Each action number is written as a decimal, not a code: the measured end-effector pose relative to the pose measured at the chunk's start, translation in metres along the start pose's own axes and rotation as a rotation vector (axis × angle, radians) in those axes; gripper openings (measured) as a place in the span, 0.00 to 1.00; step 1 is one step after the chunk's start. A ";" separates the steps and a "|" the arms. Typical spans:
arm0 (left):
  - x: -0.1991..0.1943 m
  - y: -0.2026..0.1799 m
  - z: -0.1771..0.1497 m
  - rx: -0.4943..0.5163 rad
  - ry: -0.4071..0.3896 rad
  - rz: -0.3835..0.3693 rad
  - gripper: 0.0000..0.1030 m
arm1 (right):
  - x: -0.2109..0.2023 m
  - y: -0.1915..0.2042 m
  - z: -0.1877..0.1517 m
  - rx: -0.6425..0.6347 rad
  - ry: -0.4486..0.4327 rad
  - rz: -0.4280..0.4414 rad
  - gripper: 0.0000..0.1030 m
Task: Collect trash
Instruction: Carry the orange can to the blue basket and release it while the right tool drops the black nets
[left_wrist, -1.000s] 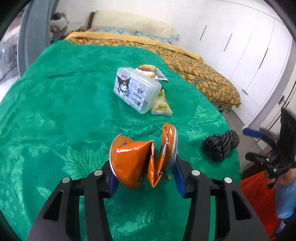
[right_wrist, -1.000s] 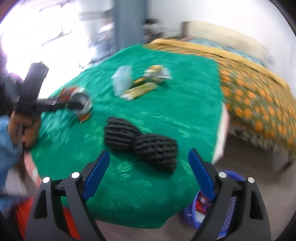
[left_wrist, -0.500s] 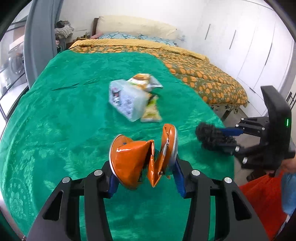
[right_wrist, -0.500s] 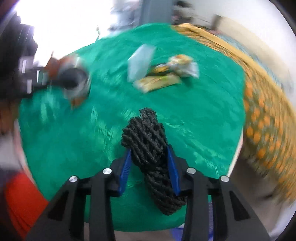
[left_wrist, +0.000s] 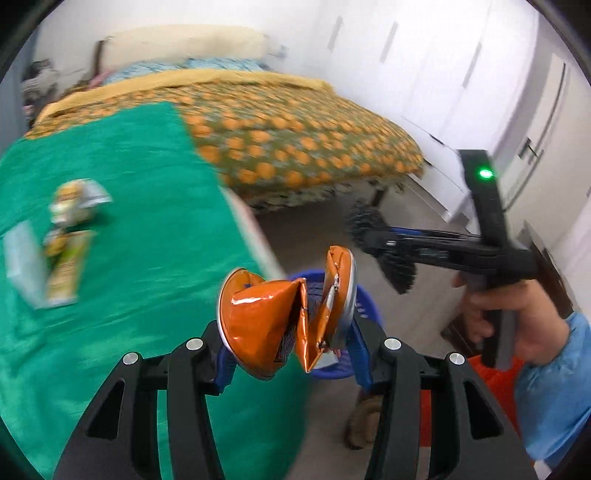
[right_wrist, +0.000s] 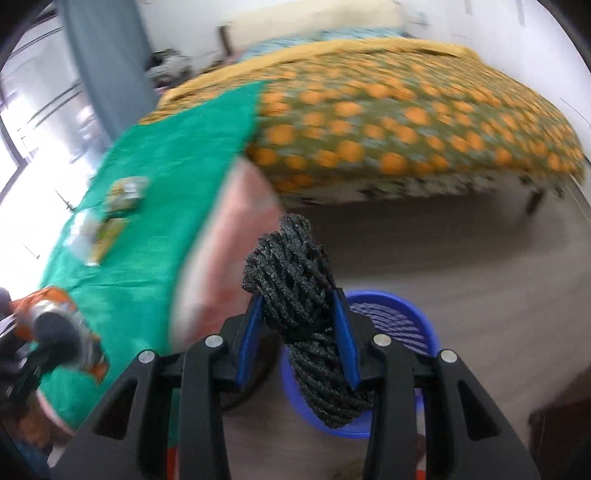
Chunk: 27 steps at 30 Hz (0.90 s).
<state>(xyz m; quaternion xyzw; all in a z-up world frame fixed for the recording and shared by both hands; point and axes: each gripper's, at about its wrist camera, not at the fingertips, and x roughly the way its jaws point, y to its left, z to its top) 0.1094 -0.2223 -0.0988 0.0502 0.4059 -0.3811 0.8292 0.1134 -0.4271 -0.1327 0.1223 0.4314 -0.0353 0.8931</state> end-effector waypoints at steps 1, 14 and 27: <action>0.019 -0.017 0.003 0.012 0.022 -0.013 0.48 | 0.003 -0.012 -0.004 0.016 0.004 -0.016 0.36; 0.177 -0.087 0.002 0.059 0.185 0.027 0.52 | 0.040 -0.113 -0.026 0.181 0.049 -0.002 0.38; 0.156 -0.082 0.004 0.029 0.110 0.028 0.85 | 0.026 -0.116 -0.016 0.243 -0.017 -0.018 0.83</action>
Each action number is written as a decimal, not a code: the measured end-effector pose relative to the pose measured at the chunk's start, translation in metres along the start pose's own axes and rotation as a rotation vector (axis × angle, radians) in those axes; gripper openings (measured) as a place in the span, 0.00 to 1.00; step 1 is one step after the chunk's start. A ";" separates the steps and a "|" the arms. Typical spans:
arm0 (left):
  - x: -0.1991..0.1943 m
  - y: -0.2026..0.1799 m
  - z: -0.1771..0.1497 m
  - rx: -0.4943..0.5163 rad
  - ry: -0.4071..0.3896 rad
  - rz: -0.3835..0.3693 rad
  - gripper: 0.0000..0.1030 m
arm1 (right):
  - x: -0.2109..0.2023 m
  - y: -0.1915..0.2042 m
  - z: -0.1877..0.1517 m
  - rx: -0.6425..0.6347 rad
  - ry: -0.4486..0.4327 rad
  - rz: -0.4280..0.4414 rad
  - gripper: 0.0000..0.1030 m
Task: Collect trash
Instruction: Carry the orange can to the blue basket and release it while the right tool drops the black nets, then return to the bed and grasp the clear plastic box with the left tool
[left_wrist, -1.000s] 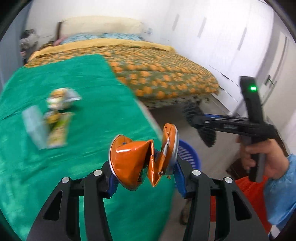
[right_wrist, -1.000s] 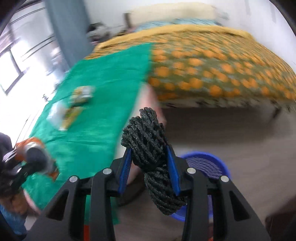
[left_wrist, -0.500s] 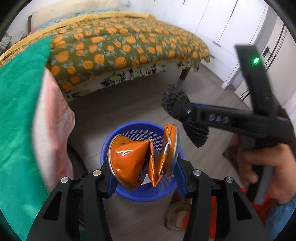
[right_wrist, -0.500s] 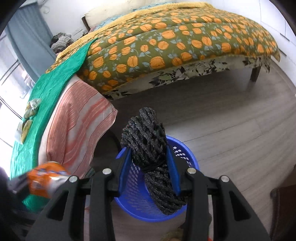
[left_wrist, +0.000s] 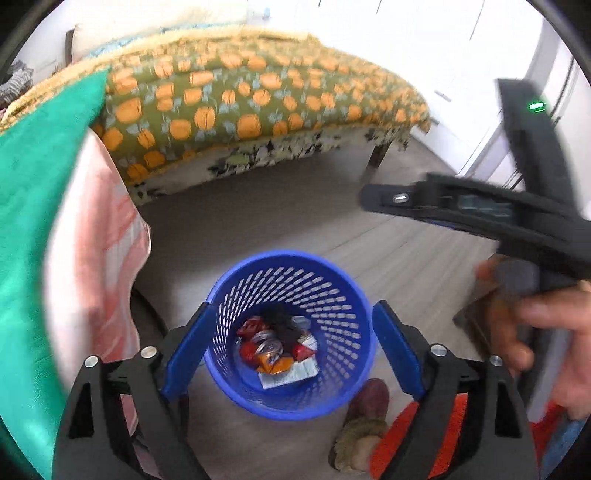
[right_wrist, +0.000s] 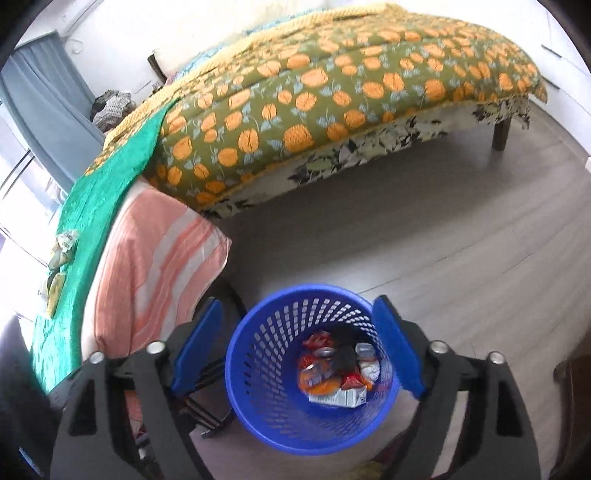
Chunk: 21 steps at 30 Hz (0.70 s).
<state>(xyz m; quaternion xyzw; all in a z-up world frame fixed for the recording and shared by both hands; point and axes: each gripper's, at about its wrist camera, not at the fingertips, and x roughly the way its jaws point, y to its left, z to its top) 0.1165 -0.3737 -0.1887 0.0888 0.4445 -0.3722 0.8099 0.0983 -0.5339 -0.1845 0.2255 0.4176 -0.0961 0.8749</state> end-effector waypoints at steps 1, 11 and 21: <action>-0.014 -0.001 -0.002 0.002 -0.018 -0.003 0.88 | -0.004 0.004 0.000 -0.005 -0.016 -0.009 0.84; -0.129 0.028 -0.053 -0.001 -0.130 0.064 0.93 | -0.045 0.105 -0.015 -0.264 -0.258 -0.092 0.87; -0.200 0.151 -0.106 -0.175 -0.167 0.327 0.93 | -0.037 0.235 -0.075 -0.479 -0.256 0.093 0.87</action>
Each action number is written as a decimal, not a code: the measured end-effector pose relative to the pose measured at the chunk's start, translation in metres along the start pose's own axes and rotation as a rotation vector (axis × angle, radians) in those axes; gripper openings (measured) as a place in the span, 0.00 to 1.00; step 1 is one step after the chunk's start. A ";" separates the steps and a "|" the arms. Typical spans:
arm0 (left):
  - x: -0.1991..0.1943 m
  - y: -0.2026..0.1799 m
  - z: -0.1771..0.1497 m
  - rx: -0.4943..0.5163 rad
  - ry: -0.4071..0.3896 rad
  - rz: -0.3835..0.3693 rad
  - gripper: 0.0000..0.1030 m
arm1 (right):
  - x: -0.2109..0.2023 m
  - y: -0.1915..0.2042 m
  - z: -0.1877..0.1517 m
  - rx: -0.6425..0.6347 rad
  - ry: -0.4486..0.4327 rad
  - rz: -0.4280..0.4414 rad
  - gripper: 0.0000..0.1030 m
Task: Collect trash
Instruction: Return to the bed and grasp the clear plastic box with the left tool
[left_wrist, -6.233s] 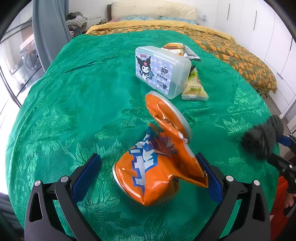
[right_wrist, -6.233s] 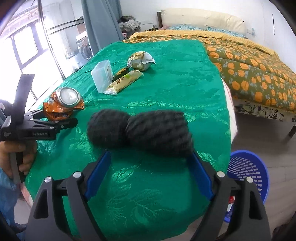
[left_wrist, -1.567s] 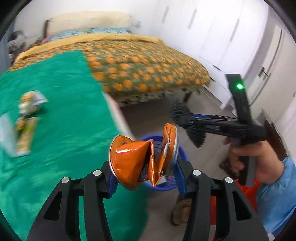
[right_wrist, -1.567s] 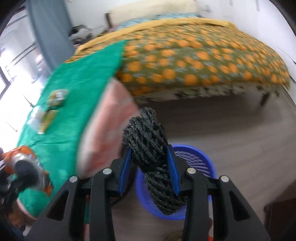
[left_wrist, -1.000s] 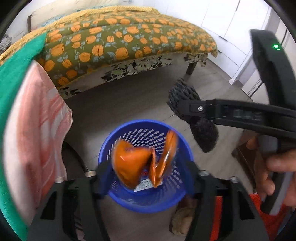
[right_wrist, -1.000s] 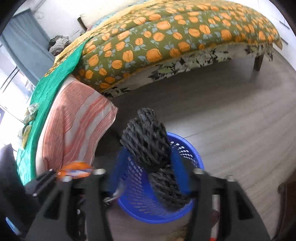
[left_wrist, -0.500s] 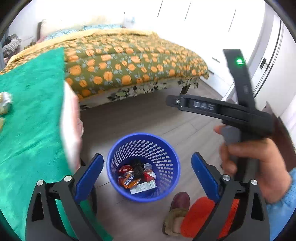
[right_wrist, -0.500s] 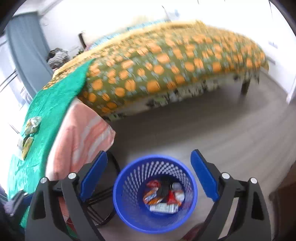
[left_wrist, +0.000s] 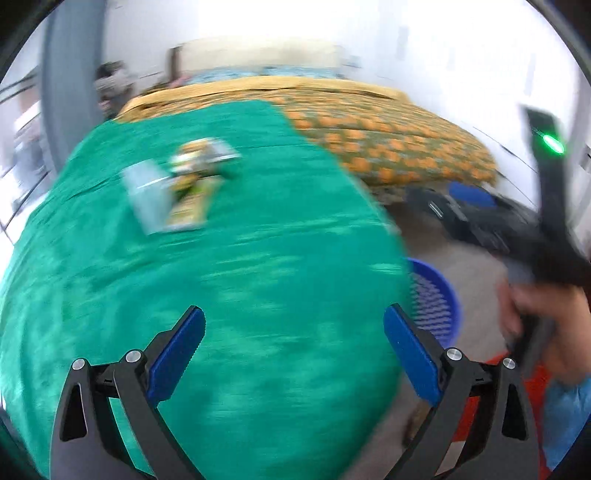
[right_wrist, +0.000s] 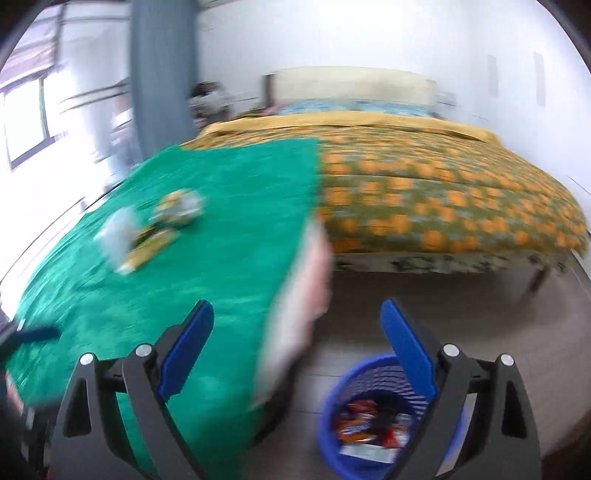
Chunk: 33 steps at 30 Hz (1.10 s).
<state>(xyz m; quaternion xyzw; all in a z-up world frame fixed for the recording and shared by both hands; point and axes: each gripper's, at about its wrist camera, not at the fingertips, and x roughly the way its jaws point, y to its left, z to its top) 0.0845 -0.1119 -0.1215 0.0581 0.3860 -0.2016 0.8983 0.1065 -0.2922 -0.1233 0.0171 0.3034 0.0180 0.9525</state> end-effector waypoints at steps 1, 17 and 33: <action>0.000 0.016 0.001 -0.025 0.004 0.028 0.93 | 0.001 0.015 -0.003 -0.030 0.003 0.019 0.87; 0.101 0.135 0.120 -0.186 0.039 0.313 0.93 | 0.010 0.085 -0.021 -0.205 -0.010 0.092 0.87; 0.084 0.197 0.098 -0.342 0.052 0.216 0.95 | 0.005 0.092 -0.024 -0.229 -0.018 0.114 0.87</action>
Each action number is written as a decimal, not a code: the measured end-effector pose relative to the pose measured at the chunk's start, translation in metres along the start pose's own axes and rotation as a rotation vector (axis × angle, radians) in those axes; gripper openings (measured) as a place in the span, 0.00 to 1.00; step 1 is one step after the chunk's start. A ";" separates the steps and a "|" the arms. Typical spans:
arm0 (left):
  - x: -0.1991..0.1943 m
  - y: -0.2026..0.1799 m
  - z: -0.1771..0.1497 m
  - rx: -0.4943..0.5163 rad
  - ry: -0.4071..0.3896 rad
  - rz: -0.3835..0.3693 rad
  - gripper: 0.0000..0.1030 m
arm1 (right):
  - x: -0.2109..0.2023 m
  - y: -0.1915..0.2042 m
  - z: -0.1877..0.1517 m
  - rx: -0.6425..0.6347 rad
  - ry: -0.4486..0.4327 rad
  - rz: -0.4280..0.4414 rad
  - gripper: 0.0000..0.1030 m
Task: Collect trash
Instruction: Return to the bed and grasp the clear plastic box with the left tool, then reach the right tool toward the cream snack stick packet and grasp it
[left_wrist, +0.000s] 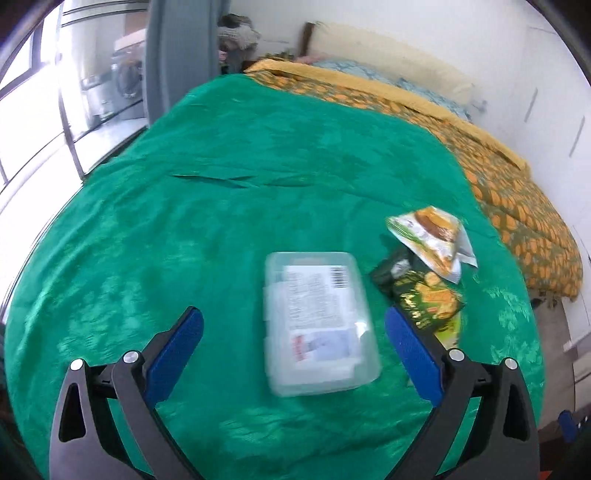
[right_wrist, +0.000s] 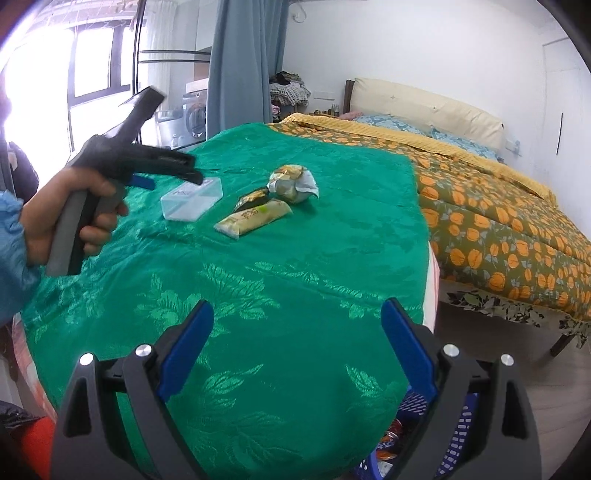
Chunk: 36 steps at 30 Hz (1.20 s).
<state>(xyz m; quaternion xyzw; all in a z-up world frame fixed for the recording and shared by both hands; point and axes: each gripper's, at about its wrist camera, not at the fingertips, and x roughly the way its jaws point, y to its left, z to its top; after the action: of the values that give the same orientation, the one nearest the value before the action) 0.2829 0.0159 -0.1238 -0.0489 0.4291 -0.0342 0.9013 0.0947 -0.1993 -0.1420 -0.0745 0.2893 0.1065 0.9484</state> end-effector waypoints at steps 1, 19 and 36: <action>0.006 -0.004 0.000 0.015 0.021 0.002 0.95 | 0.000 0.000 -0.001 -0.002 0.002 -0.001 0.87; -0.032 0.019 -0.042 0.162 0.025 -0.016 0.61 | 0.004 -0.009 -0.002 0.019 0.018 -0.039 0.87; -0.031 0.038 -0.084 0.168 0.064 0.044 0.93 | 0.113 0.022 0.073 0.264 0.248 0.064 0.84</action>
<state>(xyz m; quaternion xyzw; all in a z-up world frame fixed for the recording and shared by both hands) 0.1988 0.0518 -0.1566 0.0375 0.4544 -0.0516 0.8885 0.2197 -0.1450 -0.1471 0.0471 0.4178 0.0876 0.9031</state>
